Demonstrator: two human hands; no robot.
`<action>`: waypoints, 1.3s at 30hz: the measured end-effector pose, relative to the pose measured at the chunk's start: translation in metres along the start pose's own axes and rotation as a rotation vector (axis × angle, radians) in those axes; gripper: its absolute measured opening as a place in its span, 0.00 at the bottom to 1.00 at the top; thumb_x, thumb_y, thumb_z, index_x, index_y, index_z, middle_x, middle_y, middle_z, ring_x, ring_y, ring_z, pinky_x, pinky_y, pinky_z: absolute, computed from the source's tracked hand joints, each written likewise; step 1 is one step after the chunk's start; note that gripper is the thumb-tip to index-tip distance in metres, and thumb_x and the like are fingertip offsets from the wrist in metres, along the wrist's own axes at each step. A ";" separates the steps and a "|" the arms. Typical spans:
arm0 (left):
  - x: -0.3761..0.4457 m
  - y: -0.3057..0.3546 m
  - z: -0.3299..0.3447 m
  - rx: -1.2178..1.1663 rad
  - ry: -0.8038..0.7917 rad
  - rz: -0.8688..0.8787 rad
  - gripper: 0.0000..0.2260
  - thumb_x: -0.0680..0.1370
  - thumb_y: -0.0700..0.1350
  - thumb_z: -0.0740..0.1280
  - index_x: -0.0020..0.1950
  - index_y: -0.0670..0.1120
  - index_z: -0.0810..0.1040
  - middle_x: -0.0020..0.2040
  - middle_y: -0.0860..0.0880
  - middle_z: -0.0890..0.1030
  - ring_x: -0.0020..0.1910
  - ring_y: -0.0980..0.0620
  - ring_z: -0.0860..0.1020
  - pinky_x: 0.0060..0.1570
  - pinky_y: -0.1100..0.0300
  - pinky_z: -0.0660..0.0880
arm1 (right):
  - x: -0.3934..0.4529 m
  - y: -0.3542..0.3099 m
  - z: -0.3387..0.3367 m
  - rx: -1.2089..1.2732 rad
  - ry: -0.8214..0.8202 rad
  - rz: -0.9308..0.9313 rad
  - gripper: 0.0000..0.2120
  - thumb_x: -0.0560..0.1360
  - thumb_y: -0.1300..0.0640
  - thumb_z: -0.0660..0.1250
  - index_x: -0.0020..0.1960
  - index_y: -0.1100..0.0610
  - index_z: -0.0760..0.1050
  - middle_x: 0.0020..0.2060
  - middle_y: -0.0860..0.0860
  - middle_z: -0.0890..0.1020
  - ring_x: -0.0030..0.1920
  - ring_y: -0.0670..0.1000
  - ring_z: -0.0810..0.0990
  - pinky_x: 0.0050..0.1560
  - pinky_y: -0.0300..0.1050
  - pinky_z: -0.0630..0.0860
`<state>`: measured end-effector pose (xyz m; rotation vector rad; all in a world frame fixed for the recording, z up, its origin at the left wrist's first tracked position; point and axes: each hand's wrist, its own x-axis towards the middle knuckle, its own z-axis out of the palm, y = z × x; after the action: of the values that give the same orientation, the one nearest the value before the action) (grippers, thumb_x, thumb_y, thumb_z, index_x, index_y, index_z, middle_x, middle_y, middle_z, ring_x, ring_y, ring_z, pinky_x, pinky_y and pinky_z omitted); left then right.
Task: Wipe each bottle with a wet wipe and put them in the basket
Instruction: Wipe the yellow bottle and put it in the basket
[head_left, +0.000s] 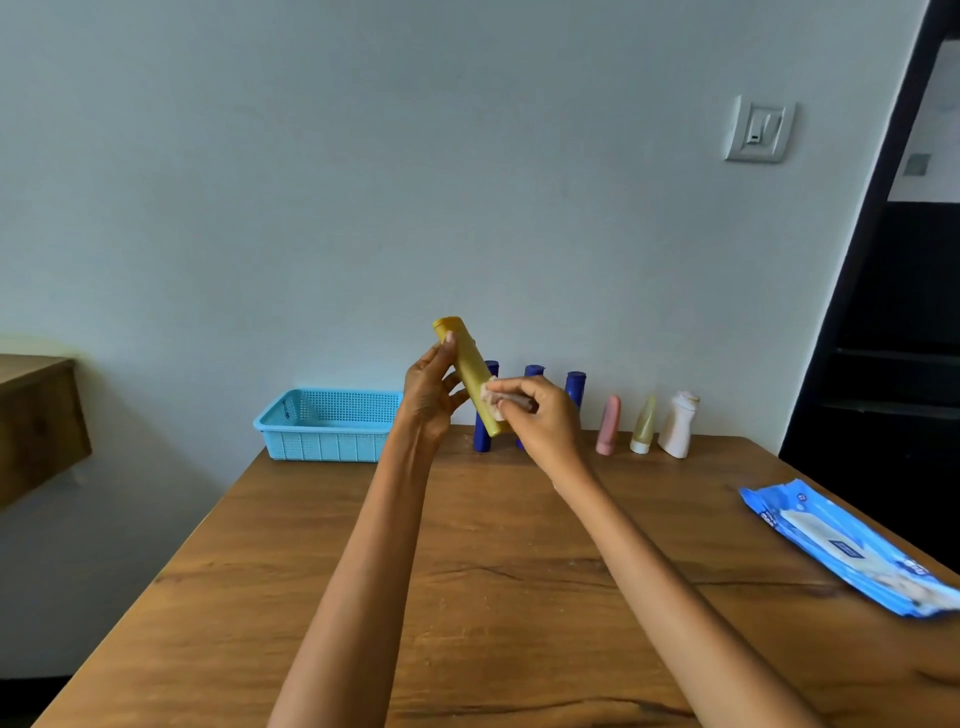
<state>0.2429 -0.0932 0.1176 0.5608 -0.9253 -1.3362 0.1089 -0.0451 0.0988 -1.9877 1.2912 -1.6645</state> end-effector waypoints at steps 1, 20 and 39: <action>-0.001 -0.002 0.000 -0.001 -0.002 -0.008 0.13 0.78 0.50 0.64 0.57 0.43 0.76 0.50 0.47 0.81 0.47 0.51 0.80 0.45 0.55 0.79 | 0.003 0.001 -0.002 0.046 0.014 0.054 0.09 0.74 0.65 0.67 0.53 0.59 0.81 0.51 0.53 0.82 0.43 0.37 0.77 0.42 0.25 0.73; -0.001 -0.001 0.001 -0.063 0.028 -0.021 0.14 0.78 0.51 0.64 0.57 0.42 0.76 0.50 0.46 0.80 0.47 0.49 0.79 0.41 0.57 0.80 | 0.009 -0.014 0.004 0.036 -0.013 -0.042 0.09 0.74 0.64 0.68 0.52 0.58 0.82 0.48 0.49 0.80 0.45 0.39 0.77 0.44 0.26 0.72; -0.006 0.002 0.001 -0.053 -0.023 0.001 0.15 0.80 0.51 0.61 0.60 0.42 0.74 0.52 0.47 0.81 0.46 0.52 0.81 0.39 0.59 0.80 | -0.005 0.009 -0.001 0.027 -0.021 -0.035 0.05 0.73 0.64 0.69 0.48 0.59 0.81 0.46 0.50 0.81 0.44 0.37 0.78 0.42 0.30 0.75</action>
<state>0.2435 -0.0873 0.1184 0.5049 -0.9061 -1.3652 0.1038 -0.0462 0.0894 -2.0175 1.2272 -1.6637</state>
